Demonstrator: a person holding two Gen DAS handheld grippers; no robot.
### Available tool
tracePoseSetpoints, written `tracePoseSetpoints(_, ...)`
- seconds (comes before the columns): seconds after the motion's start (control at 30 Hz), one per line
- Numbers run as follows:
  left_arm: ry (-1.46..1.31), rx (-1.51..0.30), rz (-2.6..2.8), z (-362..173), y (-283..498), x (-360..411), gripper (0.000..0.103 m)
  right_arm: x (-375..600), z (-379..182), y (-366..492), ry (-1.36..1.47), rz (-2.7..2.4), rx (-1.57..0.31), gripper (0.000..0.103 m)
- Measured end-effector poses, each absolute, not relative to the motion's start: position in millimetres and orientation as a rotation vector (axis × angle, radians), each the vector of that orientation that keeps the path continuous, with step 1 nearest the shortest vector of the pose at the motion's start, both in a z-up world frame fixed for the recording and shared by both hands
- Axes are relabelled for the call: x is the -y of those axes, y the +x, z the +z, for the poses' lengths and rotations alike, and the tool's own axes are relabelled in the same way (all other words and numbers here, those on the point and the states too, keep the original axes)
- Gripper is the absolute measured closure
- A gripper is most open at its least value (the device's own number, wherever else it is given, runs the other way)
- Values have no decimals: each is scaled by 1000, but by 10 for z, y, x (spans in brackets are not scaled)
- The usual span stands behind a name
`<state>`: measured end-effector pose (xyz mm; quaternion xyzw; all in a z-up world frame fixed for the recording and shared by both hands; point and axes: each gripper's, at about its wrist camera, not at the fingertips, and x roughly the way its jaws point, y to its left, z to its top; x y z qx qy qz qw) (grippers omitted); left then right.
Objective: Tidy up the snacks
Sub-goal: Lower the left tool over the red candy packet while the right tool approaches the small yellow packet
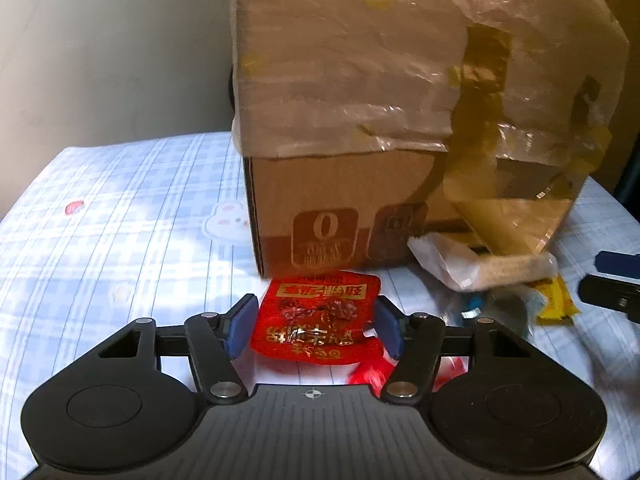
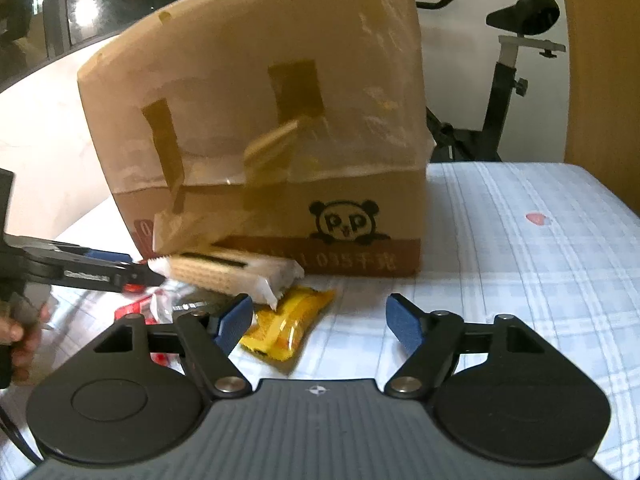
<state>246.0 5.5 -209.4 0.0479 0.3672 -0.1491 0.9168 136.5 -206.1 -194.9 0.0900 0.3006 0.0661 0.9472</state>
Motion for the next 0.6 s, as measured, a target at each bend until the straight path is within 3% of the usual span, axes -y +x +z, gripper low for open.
tracePoseSetpoints(0.6,-3,-715,-264,-2096,2026,-272,38,1938,-2014,1383,133,152,-630,29)
